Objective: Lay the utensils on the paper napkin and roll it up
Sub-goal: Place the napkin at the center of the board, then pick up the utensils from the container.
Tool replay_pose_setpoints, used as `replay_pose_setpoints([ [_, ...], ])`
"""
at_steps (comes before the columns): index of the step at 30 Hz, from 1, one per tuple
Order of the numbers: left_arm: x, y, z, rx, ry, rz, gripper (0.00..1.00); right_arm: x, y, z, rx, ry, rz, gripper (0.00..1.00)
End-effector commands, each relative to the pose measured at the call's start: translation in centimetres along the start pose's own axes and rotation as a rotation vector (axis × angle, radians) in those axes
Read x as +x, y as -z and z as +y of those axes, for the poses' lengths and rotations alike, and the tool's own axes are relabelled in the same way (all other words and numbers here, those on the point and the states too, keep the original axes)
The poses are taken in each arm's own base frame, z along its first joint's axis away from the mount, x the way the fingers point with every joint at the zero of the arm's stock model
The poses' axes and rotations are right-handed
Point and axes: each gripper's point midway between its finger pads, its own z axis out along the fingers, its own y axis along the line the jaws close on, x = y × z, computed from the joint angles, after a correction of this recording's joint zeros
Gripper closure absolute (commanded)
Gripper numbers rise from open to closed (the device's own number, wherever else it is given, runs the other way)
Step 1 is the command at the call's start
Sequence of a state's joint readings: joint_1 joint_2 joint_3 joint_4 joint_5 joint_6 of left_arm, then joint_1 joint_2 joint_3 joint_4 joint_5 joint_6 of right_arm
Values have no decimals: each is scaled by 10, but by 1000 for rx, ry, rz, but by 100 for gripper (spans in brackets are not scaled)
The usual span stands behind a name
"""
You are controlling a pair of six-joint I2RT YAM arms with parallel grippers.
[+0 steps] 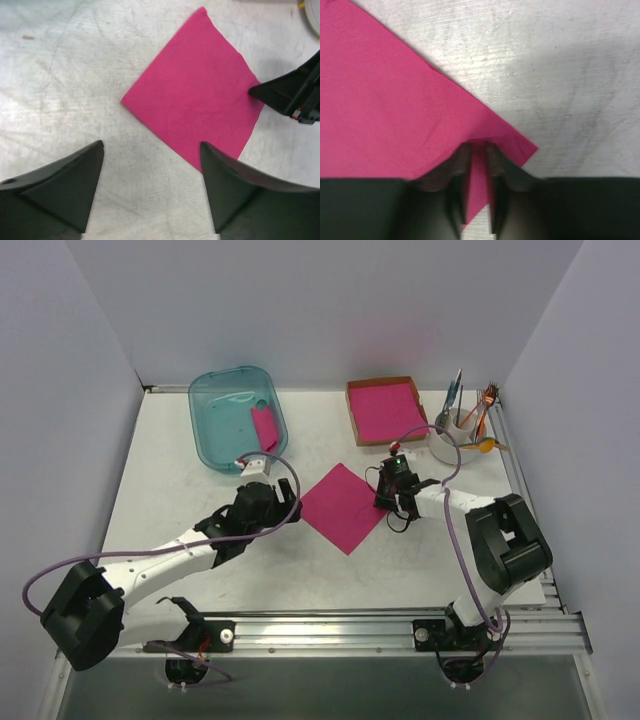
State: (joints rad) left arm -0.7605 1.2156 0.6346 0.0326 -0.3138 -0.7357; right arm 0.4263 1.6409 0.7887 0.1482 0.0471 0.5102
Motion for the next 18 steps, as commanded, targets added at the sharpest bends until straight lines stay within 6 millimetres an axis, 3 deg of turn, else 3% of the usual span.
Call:
replay_pose_setpoints([
  [1, -22, 21, 10, -53, -8, -42, 9, 5, 13, 2, -21, -10, 10, 73],
  [2, -23, 27, 13, -66, -11, -40, 1, 1, 16, 3, -27, -15, -5, 70],
  [3, -27, 31, 15, -72, -14, -53, 6, -4, 19, 3, -27, -15, -22, 67],
  [9, -53, 61, 31, -94, 17, -103, 6, -68, 67, 8, -60, -43, -193, 60],
  [12, -60, 69, 37, -74, 33, -111, 6, -103, 94, -6, -62, -89, -282, 58],
  [13, -65, 70, 41, -73, 39, -124, 6, -118, 104, -20, -46, -121, -322, 58],
  [18, -71, 76, 39, -27, -37, -121, 6, -148, 125, -68, 82, -226, -408, 58],
])
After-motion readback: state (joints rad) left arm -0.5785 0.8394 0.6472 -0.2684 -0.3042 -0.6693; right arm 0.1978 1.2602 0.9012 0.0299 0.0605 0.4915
